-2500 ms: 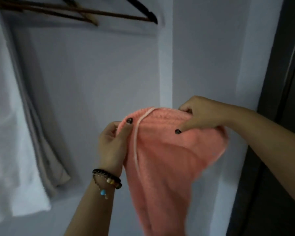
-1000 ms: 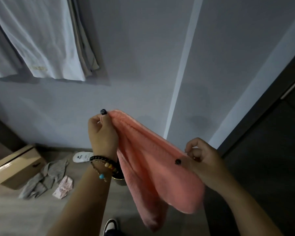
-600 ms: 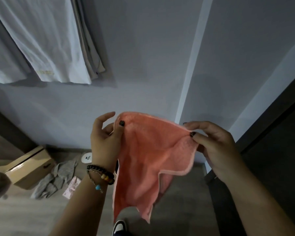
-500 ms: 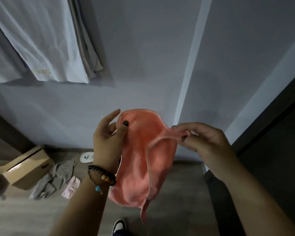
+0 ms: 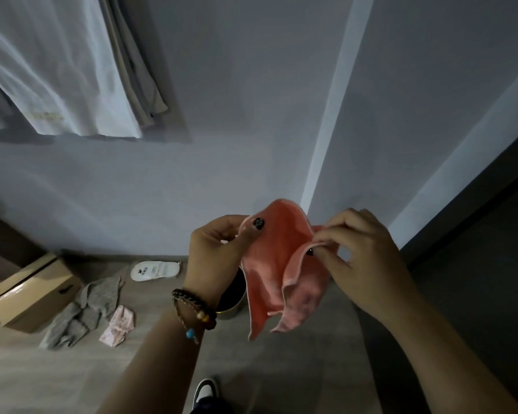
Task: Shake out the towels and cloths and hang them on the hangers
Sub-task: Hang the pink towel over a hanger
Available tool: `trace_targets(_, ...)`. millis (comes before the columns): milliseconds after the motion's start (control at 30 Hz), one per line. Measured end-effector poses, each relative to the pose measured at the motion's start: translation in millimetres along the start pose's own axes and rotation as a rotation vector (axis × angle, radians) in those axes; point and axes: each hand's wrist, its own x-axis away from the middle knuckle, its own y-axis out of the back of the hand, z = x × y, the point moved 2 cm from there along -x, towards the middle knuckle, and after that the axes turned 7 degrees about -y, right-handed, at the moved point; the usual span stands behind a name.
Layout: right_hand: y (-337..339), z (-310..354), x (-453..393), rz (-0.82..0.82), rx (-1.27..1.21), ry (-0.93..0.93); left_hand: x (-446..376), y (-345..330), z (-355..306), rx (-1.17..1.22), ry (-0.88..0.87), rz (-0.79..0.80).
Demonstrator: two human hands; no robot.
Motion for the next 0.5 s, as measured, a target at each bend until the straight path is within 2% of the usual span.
trace_targets(67,-1,5,-6,-0.023,-0.006,0.089,-2,-2,2,0.006,0.010,0.048)
trace_targets(133,-2,10,-11,-0.022,-0.112,0.133,-3,-5,5,-0.012,0.019,0.091)
trace_targets(300,-2,14,-24,0.004,-0.358,0.133,-8,-8,15,0.045,0.075,0.180)
trace_targets(500,1,10,-36,0.040,-0.330,0.090,-5,-12,18,0.154,0.132,0.274)
